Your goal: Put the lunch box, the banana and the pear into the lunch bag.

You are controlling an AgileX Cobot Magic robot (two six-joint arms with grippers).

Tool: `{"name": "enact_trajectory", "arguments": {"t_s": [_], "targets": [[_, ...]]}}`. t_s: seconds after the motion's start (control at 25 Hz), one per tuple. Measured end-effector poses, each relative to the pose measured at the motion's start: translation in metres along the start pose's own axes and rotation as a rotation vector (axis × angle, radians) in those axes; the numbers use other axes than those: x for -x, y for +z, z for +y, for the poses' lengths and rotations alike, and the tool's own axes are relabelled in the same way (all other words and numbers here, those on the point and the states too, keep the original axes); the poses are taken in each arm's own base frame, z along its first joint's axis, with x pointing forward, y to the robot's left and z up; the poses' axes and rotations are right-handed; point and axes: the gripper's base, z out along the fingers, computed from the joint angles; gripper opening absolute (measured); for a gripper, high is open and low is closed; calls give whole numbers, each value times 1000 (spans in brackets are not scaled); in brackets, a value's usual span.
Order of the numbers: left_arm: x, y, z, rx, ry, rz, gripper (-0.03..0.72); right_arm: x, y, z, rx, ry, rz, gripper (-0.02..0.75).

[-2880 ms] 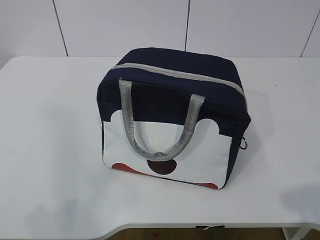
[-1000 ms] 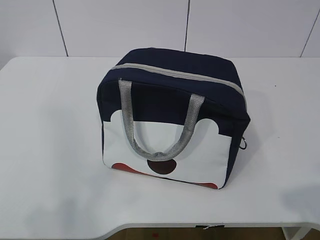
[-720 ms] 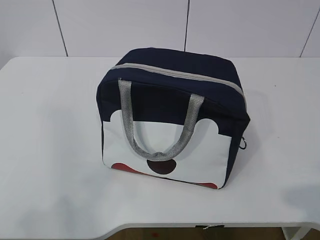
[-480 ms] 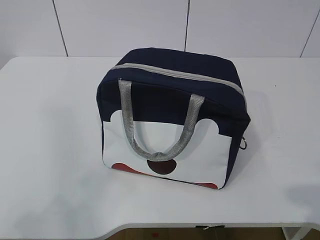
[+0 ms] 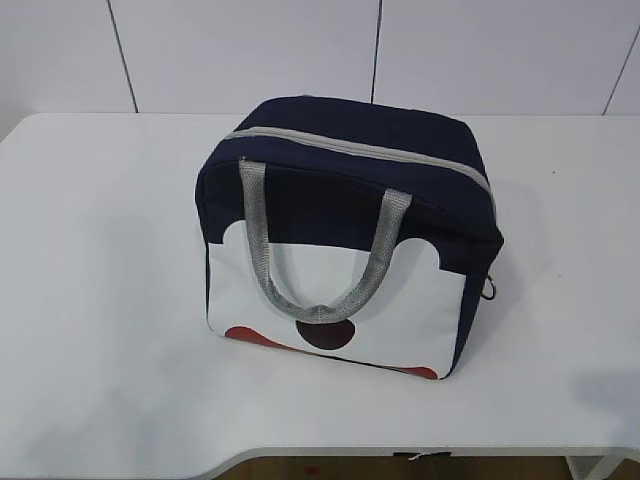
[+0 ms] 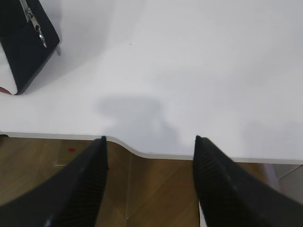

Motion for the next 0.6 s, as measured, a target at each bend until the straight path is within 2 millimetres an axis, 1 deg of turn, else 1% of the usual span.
{"name": "enact_trajectory", "arguments": {"t_s": [0.36,0.6], "targets": [[0,1,0,44,-24,-2,412,0,0,0,0,0,0,462],[0,1,0,44,-24,-2,382,0,0,0,0,0,0,462]]}}
